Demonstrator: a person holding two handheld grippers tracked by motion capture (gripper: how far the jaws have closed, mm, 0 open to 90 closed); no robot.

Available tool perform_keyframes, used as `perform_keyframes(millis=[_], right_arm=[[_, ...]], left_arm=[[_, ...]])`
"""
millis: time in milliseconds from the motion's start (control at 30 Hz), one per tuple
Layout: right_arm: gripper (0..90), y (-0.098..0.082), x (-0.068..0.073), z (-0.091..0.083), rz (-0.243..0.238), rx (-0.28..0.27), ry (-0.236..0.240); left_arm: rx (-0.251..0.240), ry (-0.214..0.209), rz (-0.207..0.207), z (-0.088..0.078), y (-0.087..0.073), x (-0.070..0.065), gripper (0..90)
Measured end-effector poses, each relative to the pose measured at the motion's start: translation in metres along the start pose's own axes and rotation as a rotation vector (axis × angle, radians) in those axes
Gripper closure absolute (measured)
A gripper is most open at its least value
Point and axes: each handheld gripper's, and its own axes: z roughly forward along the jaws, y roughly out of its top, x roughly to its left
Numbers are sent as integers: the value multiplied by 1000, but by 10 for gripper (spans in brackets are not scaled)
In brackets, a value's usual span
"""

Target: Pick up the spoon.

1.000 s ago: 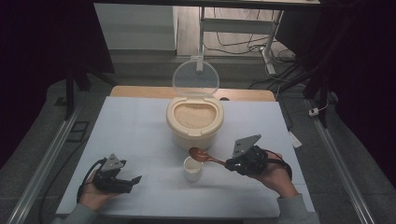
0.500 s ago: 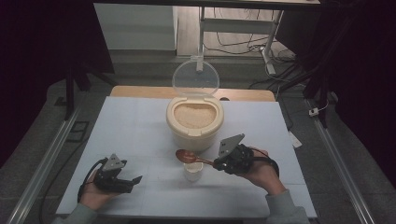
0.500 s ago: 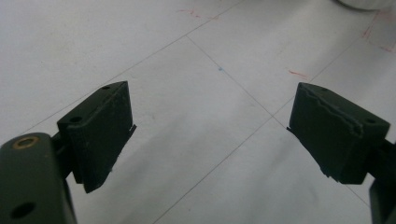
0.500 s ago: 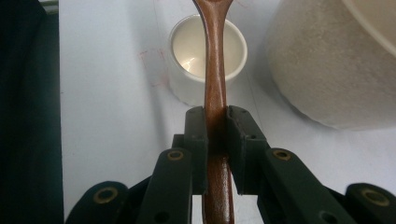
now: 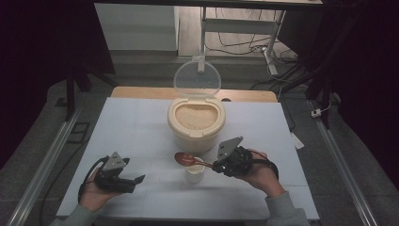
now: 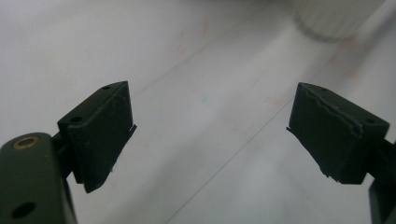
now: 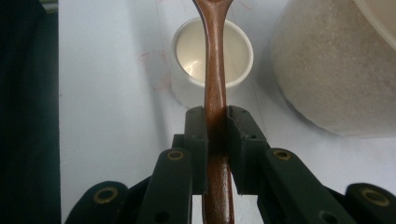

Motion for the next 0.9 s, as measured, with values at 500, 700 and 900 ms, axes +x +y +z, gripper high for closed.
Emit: perform_keyframes(millis=[500,700,900], right_arm=[[784,3,3,3,-18,-4,-6],[783,8,6,5,-33,0,-3],[784,11,9,8,-51,1,3]], left_arm=[[-66,-119,171,-2,85,-44,152],[-32,-162,262,11,109,-62,198],[24,-196,336,24,123,-76,241]])
